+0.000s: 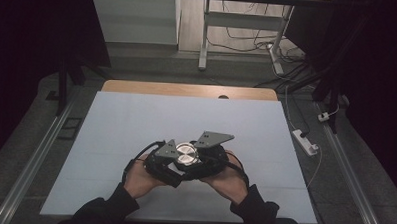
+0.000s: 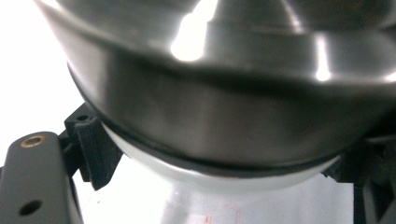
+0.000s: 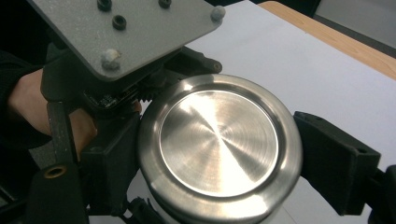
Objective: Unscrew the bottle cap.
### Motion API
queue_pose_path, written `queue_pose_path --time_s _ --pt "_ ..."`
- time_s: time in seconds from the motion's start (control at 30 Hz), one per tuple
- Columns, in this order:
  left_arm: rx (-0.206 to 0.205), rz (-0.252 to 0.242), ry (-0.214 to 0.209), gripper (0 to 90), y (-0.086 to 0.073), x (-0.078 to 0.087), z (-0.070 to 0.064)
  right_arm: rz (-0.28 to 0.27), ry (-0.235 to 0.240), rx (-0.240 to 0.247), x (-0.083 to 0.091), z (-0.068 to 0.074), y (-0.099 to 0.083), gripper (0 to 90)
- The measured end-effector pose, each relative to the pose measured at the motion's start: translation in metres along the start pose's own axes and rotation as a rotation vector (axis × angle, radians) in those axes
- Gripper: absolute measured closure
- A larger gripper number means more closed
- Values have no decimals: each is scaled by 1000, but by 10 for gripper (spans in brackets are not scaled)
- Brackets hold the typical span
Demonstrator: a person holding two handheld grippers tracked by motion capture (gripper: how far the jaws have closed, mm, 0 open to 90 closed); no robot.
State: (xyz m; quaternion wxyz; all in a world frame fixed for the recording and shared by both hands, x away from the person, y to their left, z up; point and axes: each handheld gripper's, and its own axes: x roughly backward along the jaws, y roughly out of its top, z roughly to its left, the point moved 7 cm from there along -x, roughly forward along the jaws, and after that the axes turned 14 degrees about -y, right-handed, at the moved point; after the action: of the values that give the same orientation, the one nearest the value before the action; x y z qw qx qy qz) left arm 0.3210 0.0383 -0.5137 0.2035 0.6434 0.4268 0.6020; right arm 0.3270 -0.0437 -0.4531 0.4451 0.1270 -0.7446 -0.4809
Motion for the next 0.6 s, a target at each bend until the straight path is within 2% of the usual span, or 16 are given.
queue_pose_path --time_s 0.03,0.1,0.13,0.17,0.2,0.3,0.33,0.37,0.4,0.43,0.5,0.57,0.6 --pt "-10 10 -12 156 -1 1 0 -1 7 4 0 0 0 184" --pt "-17 -1 -50 156 0 2 -2 -8 64 5 1 -1 -1 186" --pt "-17 -1 -50 156 0 2 -2 -8 64 5 1 -1 -1 186" --pt "-23 -3 -67 156 0 3 -3 -24 115 16 3 -2 0 186" --pt "-41 -6 -101 156 1 4 -5 -35 142 29 4 -3 0 186" --pt "-79 -6 -162 156 2 7 -9 -53 239 60 8 -4 1 186" --pt "-79 -6 -162 156 2 7 -9 -53 239 60 8 -4 1 186" --pt "-92 -4 -182 156 2 7 -11 -68 313 92 11 -4 1 185" --pt "-111 -4 -211 156 2 7 -14 -68 313 92 11 -4 1 185" --pt "-126 -2 -228 156 2 7 -16 -87 419 122 13 -3 0 183" --pt "-126 -5 -226 156 2 6 -17 -83 454 115 14 -5 0 167" --pt "-109 -4 -197 156 2 6 -13 -73 425 84 14 -6 1 32" --pt "-94 -7 -178 156 2 7 -11 -58 405 70 15 -7 2 16"
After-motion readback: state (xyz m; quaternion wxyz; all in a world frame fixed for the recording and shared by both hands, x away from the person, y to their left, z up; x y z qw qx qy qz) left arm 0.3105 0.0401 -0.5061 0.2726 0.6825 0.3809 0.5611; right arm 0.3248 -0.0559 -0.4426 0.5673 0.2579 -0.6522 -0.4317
